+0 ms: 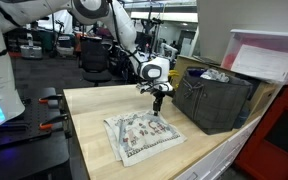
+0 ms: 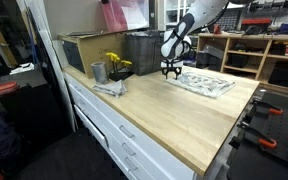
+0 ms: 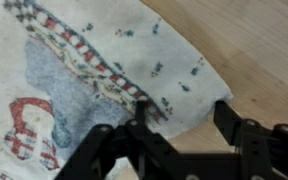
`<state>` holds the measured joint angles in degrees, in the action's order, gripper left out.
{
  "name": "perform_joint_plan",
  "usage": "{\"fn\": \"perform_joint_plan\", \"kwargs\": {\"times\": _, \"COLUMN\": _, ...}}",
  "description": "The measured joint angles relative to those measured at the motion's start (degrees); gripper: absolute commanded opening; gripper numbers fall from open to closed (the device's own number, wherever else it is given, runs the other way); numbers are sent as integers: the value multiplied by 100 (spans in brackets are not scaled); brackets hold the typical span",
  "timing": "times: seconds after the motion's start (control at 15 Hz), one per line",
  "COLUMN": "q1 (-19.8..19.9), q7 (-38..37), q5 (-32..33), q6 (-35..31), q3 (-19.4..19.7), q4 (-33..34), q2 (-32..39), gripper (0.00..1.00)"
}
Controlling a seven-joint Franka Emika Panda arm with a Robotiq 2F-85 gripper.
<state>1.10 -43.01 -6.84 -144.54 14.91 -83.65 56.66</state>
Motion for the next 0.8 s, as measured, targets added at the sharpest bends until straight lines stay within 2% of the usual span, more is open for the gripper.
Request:
{"fn": "perform_joint_plan", "kwargs": {"times": 0.33, "q1": 43, "q7": 1, "q5": 0, "q6": 200, "q3": 17, "q4": 329, "q2": 156, "gripper": 5}}
{"fn": "perform_joint_plan", "kwargs": {"times": 0.4, "q1": 50, "q7": 1, "q5": 0, "q6": 259, "q3": 17, "q4": 352, "q2": 156, "gripper": 1}}
{"fn": "perform_joint_plan", "kwargs": {"times": 0.8, "q1": 36, "q7": 1, "q5": -2, "q6": 400, "q3": -112, "q4": 453, "q2": 141, "gripper": 1}}
